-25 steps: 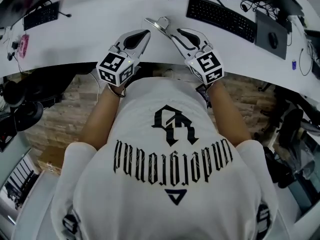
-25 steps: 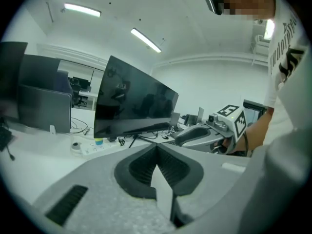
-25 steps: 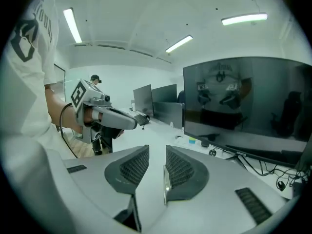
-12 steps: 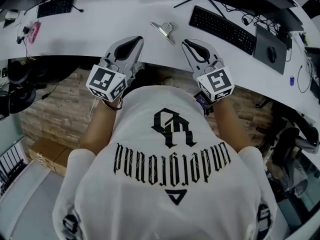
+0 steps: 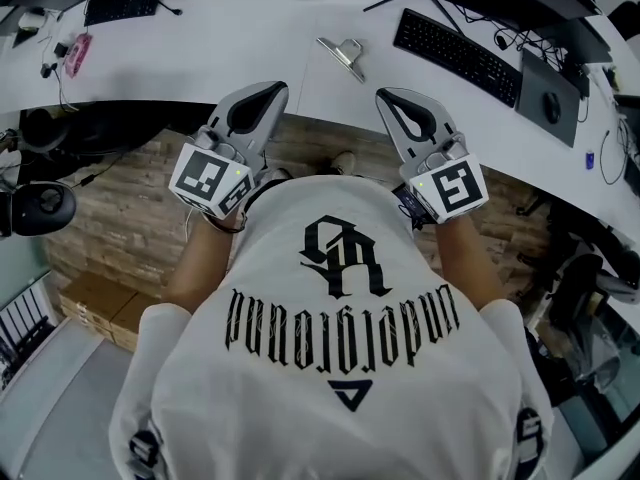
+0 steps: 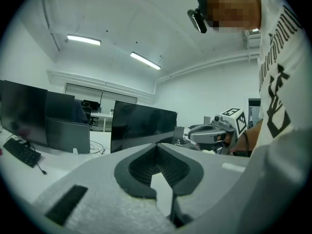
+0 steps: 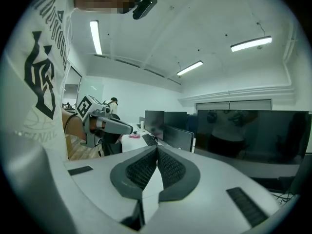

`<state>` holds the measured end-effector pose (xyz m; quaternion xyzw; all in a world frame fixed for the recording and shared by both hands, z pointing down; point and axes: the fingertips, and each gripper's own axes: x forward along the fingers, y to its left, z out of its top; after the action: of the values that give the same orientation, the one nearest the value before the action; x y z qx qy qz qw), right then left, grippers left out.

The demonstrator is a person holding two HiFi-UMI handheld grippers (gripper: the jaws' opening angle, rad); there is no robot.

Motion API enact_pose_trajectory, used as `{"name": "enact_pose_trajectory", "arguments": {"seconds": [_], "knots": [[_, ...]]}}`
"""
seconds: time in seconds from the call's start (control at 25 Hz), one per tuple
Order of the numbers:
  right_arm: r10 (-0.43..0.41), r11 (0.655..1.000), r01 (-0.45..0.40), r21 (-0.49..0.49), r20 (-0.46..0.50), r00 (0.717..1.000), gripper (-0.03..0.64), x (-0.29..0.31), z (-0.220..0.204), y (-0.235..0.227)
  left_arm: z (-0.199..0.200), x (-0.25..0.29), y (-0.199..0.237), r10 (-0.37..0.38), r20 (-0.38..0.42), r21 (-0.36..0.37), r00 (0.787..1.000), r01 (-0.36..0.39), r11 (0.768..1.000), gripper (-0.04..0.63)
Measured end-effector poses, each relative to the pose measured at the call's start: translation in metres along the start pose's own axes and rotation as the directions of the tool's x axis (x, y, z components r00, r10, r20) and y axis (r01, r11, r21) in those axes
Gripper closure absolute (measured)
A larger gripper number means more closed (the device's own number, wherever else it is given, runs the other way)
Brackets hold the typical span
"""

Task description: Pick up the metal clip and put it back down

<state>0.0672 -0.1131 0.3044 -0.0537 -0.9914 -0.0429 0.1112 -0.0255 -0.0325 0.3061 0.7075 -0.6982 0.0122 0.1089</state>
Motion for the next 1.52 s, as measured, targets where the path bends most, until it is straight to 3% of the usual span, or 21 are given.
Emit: {"name": "enact_pose_trajectory", "arguments": {"seconds": [0.56,0.8,1.04,1.24,1.52], "knots": [[-0.12,0.992,0.121,0.019,-0.032,0.992,0.601,0.014,0.017,0.112,-0.024,-0.133,0.013,-0.095,-0.014,-0.007,0.995,0.095,0.995,0.583],[-0.159,0.987,0.161,0.028,-0.06,0.985,0.601,0.006,0.018,0.157,-0.039,-0.167,0.009,-0.147,-0.024,-0.024,0.989,0.146,0.989,0.583],[-0.168,0.985,0.171,0.034,-0.081,0.982,0.603,-0.018,0.007,0.182,-0.046,-0.179,-0.018,-0.178,-0.016,-0.018,0.984,0.178,0.984,0.583],[-0.149,0.988,0.15,0.021,-0.059,0.987,0.603,-0.043,0.003,0.192,-0.044,-0.182,-0.045,-0.158,-0.009,-0.017,0.987,0.158,0.987,0.583],[-0.113,0.993,0.114,0.027,-0.053,0.992,0.603,-0.116,-0.017,0.189,-0.054,-0.166,-0.115,-0.134,-0.024,-0.021,0.991,0.133,0.991,0.583]]}}
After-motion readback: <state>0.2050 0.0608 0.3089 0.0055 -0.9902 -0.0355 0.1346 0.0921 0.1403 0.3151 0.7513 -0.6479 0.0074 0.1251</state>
